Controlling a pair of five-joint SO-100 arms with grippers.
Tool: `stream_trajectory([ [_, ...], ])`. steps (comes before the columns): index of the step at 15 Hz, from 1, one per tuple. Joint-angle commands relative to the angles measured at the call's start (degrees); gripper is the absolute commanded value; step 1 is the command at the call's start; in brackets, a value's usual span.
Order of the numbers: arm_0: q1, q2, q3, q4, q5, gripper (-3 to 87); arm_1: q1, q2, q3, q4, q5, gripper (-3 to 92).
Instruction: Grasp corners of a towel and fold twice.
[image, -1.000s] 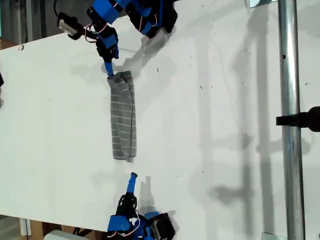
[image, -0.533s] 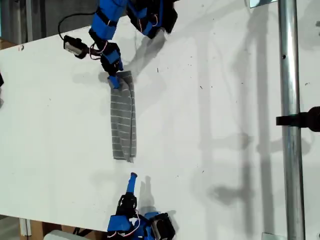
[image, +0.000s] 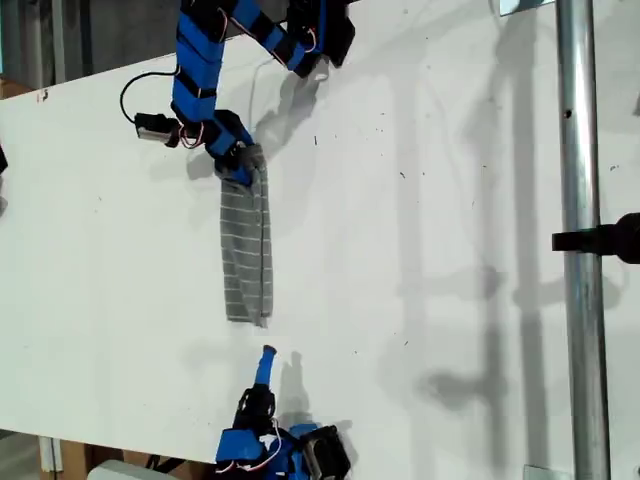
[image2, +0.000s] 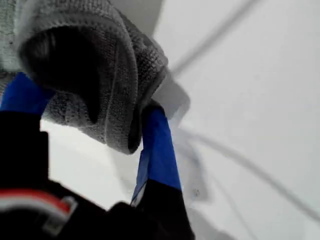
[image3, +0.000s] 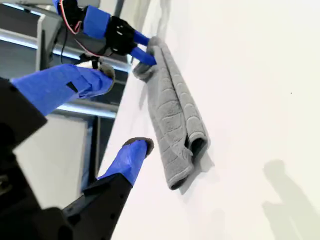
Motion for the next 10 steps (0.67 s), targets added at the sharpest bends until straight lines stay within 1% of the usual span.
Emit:
stream_trajectory([
  [1,-0.4,0.8,-0.7,-0.9,-0.3,21.8,-4.0,1.9,-3.9,-5.3,2.4,-0.2],
  [3,-0.4,1.3,-0.5,-0.8,-0.4,21.7,-2.6,5.7,-5.3,8.0,2.1,-0.2],
  [4,-0.4,1.5,-0.4,-0.9,-0.2,21.7,-1.8,12.7,-1.5,13.8,2.1,-0.2],
  [7,-1.2,1.9,0.1,-1.6,0.6,21.2,0.6,33.9,3.1,38.7,4.0,-0.2],
  [8,-1.4,1.9,0.3,-1.7,0.8,21.1,0.0,38.4,3.2,42.0,5.4,-0.2],
  [9,-1.4,2.0,0.3,-1.8,0.8,21.0,-1.8,38.5,1.0,43.9,6.4,-0.2],
  [10,-1.4,2.5,0.4,-1.8,0.8,20.8,-4.6,41.0,0.7,39.1,6.1,-0.2],
])
